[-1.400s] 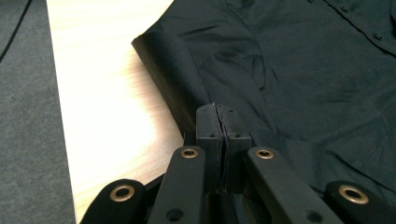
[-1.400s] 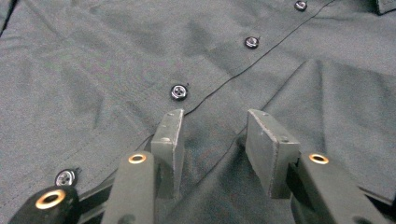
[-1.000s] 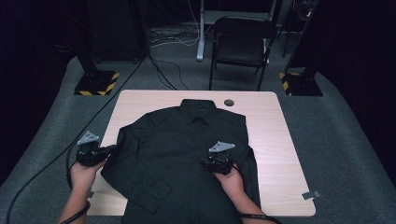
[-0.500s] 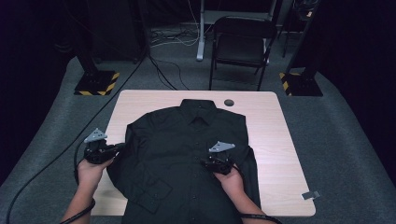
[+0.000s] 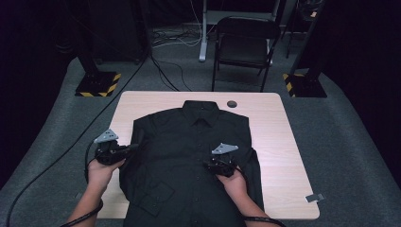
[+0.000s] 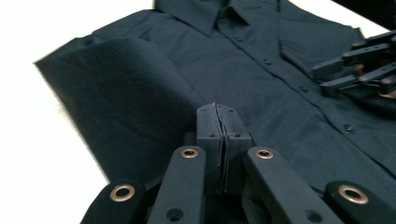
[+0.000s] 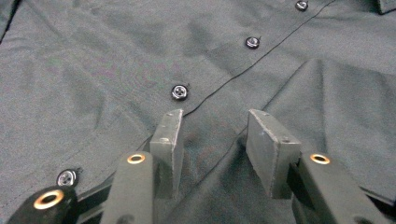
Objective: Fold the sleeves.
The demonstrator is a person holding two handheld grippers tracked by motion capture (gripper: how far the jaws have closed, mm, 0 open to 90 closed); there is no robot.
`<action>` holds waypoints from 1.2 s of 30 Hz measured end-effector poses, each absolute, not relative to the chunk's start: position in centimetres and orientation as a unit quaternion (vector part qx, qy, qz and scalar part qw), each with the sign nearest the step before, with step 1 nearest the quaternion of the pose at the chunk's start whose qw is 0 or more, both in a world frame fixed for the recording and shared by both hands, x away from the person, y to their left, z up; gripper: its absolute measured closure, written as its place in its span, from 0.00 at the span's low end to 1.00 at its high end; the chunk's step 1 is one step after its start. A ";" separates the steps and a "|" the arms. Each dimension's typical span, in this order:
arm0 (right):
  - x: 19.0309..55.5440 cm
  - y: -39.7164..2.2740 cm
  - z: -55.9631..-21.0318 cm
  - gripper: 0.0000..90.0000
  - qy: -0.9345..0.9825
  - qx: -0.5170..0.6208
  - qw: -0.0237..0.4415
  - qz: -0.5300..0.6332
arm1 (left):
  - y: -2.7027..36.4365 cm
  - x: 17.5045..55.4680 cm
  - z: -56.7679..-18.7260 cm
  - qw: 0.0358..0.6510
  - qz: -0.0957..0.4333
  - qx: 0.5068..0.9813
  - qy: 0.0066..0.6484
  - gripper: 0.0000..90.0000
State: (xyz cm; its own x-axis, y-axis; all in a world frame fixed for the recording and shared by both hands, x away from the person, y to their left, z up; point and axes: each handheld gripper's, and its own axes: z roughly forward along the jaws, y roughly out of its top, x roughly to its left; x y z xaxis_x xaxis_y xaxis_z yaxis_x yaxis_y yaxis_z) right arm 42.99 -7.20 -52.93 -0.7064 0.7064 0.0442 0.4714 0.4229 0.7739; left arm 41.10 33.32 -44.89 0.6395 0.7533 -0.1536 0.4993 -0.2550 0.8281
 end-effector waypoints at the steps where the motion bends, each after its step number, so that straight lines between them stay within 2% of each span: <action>1: 43.0 -7.2 -52.9 0.62 0.831 0.354 0.146 0.404 | 33.1 41.1 -44.9 0.458 0.137 0.783 0.398 0.98; 36: 43.0 -7.2 -52.9 0.62 0.830 0.355 0.143 0.405 | 26.2 42.4 -45.5 0.470 0.091 0.805 0.352 0.98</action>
